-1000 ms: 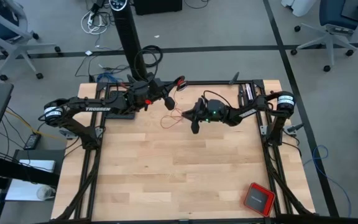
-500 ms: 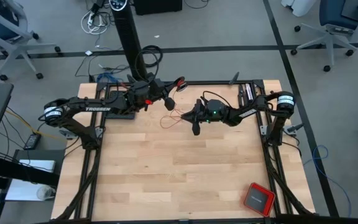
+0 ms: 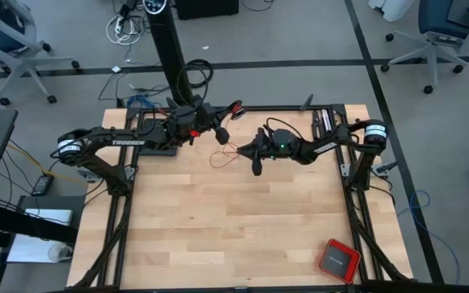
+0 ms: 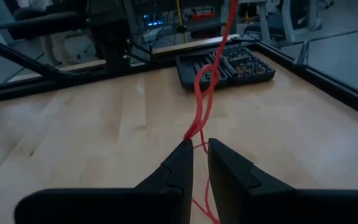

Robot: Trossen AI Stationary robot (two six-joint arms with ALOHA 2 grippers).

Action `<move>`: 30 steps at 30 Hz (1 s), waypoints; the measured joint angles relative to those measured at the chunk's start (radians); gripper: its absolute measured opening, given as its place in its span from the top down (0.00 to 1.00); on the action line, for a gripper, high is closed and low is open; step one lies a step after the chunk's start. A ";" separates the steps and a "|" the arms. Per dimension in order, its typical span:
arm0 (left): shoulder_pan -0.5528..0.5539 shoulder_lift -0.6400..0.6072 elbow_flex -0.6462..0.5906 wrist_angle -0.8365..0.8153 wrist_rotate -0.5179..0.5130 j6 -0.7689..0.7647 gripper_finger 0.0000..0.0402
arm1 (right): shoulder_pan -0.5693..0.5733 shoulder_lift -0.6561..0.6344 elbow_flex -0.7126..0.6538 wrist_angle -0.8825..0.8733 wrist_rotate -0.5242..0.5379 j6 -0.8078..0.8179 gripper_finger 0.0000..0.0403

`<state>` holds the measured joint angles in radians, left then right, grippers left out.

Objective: Coil cords
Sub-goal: Coil the red wire onto the spool

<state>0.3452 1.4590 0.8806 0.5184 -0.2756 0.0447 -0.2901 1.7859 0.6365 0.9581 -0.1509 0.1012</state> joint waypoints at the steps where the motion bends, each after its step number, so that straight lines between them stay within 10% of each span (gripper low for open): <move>1: 0.000 0.000 0.000 0.000 0.000 0.000 1.00 | 0.000 0.000 0.000 0.001 0.000 0.000 0.88; 30: 0.000 0.000 0.000 0.000 0.000 0.003 1.00 | 0.007 -0.001 0.000 0.032 -0.011 -0.002 0.88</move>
<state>0.3451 1.4590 0.8806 0.5180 -0.2756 0.0479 -0.2836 1.7847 0.6365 0.9900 -0.1616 0.0988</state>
